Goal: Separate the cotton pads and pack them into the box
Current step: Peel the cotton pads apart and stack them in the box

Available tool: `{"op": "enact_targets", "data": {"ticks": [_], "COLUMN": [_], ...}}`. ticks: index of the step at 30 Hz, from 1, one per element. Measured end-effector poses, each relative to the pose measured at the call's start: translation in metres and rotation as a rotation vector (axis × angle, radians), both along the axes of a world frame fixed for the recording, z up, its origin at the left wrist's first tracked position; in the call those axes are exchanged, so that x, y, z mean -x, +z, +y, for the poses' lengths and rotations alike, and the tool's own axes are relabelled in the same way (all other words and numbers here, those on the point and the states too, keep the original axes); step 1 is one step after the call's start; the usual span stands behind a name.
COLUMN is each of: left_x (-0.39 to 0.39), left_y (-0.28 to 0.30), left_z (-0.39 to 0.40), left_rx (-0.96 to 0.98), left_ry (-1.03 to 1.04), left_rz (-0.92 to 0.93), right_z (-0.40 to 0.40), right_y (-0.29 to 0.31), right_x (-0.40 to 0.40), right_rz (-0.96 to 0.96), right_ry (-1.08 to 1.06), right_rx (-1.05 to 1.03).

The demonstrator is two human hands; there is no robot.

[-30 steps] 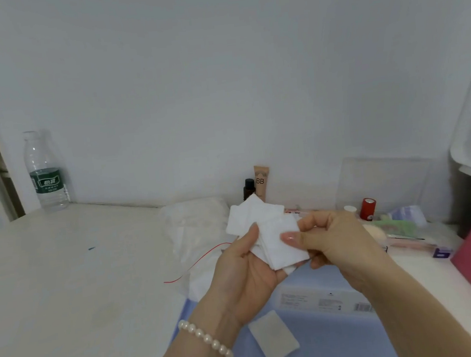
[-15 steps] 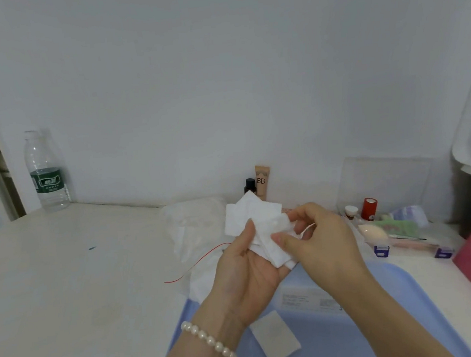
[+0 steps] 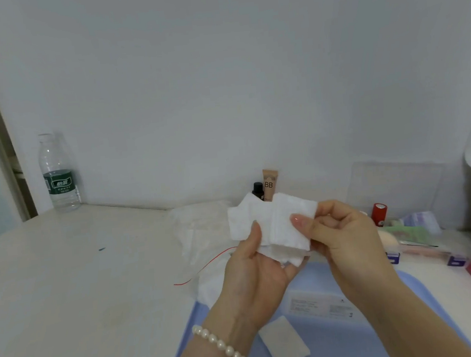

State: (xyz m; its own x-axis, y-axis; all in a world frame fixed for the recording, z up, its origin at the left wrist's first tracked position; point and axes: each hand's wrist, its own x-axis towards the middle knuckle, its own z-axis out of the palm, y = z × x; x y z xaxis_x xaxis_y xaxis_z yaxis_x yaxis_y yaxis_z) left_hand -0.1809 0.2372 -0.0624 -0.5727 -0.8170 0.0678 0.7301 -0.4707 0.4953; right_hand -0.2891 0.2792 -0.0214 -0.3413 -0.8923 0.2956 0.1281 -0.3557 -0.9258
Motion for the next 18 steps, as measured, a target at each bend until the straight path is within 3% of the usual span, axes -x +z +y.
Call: {"op": "enact_targets", "data": {"ticks": [4,18], "left_x": [0.006,0.012], "left_y": [-0.004,-0.007], "left_z": [0.007,0.01], "left_rx": [0.077,0.019], "left_ry": [-0.008,-0.123], "left_rz": [-0.078,0.035], "right_z": [-0.002,-0.002], "right_y": [-0.006,-0.007], "right_x": [-0.004,-0.007], "right_rz": [0.028,0.165], "right_ry": [-0.023,-0.205], "right_rx": [-0.103,-0.098]}}
